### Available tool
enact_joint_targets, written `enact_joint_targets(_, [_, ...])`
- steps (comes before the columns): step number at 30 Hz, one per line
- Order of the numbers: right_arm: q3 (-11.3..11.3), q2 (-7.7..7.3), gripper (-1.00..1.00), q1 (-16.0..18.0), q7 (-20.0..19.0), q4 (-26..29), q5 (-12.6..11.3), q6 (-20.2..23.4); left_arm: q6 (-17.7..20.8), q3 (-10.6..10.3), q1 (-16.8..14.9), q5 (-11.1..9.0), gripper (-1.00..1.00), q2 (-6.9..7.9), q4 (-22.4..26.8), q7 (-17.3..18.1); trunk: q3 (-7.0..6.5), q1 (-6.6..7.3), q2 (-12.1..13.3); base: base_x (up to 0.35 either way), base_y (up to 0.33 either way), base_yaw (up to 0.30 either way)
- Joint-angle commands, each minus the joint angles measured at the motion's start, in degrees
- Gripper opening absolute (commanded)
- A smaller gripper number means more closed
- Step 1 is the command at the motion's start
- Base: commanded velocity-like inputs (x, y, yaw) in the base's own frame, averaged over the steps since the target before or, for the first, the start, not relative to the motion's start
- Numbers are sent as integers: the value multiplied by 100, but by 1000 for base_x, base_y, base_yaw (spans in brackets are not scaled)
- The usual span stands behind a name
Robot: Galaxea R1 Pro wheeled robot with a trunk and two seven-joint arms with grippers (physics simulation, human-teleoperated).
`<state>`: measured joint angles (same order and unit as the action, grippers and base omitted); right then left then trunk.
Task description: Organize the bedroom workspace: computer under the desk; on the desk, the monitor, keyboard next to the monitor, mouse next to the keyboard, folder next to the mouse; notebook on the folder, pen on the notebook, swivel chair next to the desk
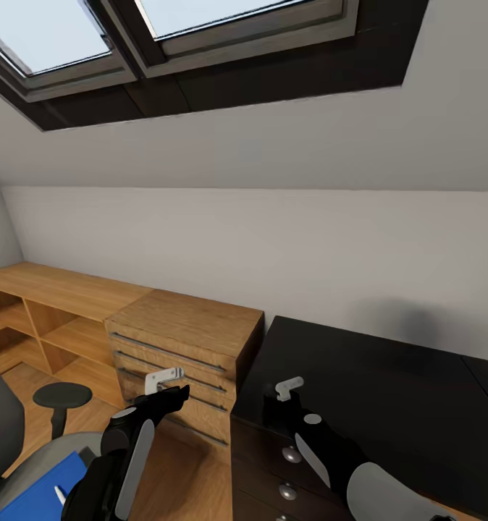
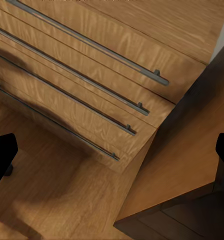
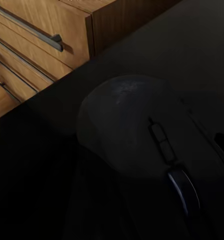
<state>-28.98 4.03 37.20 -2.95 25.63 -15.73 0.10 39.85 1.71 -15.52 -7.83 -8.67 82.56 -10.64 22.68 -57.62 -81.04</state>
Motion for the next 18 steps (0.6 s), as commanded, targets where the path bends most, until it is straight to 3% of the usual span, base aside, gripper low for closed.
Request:
enact_joint_targets(1, [-29,9,-100,6,-3,-5,-58,0,23,5,-4,-61,100,-4,6,-38,7,-1,-4,36,0,0])
enact_joint_targets(9, [-32,38,-100,6,-4,-14,-50,-49,23,5,-4,-61,100,-4,-1,-33,7,-1,-4,114,68,0])
enact_joint_targets(13, [-81,162,-100,6,-13,-14,-42,-87,23,0,-4,-61,100,-4,-3,-41,7,-1,-4,14,10,0])
enact_joint_targets(18, [-81,175,-100,6,-13,-14,-36,-89,23,1,-4,-61,100,-4,-3,-43,7,-1,-4,0,0,0])
